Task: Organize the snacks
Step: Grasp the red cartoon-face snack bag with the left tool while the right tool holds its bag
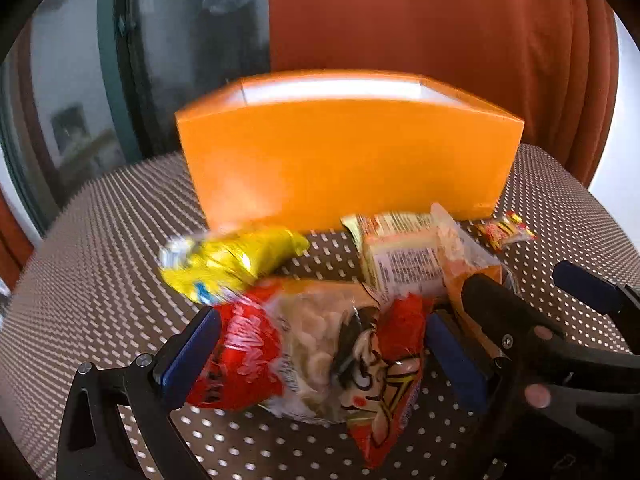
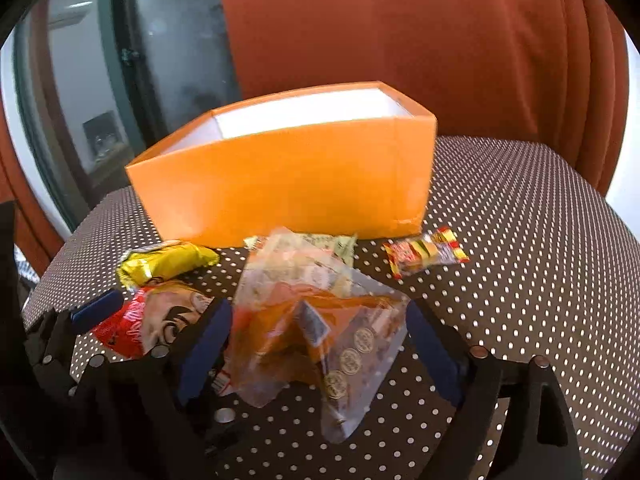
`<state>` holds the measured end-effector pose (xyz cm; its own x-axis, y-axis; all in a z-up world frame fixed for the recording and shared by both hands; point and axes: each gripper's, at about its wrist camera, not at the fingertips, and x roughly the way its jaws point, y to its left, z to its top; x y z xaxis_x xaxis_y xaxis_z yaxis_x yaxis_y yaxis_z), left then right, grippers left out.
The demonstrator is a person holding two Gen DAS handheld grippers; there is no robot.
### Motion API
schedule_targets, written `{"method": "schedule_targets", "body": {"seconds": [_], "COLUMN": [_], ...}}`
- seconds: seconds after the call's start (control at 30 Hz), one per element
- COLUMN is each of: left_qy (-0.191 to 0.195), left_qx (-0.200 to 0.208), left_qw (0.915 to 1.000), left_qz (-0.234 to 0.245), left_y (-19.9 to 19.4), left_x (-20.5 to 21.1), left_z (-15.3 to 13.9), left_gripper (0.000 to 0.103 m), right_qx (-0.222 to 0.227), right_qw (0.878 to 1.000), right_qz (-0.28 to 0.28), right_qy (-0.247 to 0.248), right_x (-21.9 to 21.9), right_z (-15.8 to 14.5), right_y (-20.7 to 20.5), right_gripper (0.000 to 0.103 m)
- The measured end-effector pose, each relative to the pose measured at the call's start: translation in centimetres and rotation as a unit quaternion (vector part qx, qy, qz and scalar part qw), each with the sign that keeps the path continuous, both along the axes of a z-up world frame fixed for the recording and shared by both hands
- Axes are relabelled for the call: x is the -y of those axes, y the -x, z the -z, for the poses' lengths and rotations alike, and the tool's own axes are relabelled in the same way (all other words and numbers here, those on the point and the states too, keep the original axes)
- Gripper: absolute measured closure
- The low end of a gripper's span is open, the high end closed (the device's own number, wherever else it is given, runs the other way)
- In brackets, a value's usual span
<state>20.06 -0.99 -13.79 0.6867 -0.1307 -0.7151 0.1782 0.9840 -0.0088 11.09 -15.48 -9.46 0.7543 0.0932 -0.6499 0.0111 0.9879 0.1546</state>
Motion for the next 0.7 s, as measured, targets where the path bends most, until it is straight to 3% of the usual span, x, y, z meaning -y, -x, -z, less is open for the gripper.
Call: {"method": "schedule_targets", "body": {"seconds": [0.13,0.2,0.7], "left_qy": [-0.025,-0.036,-0.058], "left_qx": [-0.006,-0.010,0.005], "left_qw": [0.9996,0.9993,0.9982], "left_qz": [-0.006,-0.002,0.010], "left_y": [-0.3,-0.3,2.0], "left_x": [0.8,1.3,3.4], "left_z": [1.2,1.6,1.7], "left_gripper": [0.000,0.000,0.013], "right_qx": [-0.019,-0.040,-0.068], "right_qw": [1.000,0.999,0.995], "right_qz": [0.007,0.012,0.028], "right_qy": [0.012,-0.009,-0.062], "right_x": [-0.1,0.3,2.3], "right_z": [1.2,1.8,3.3], "right_y": [-0.6,-0.8,-0.3], "right_gripper": [0.006,0.006,0.003]}}
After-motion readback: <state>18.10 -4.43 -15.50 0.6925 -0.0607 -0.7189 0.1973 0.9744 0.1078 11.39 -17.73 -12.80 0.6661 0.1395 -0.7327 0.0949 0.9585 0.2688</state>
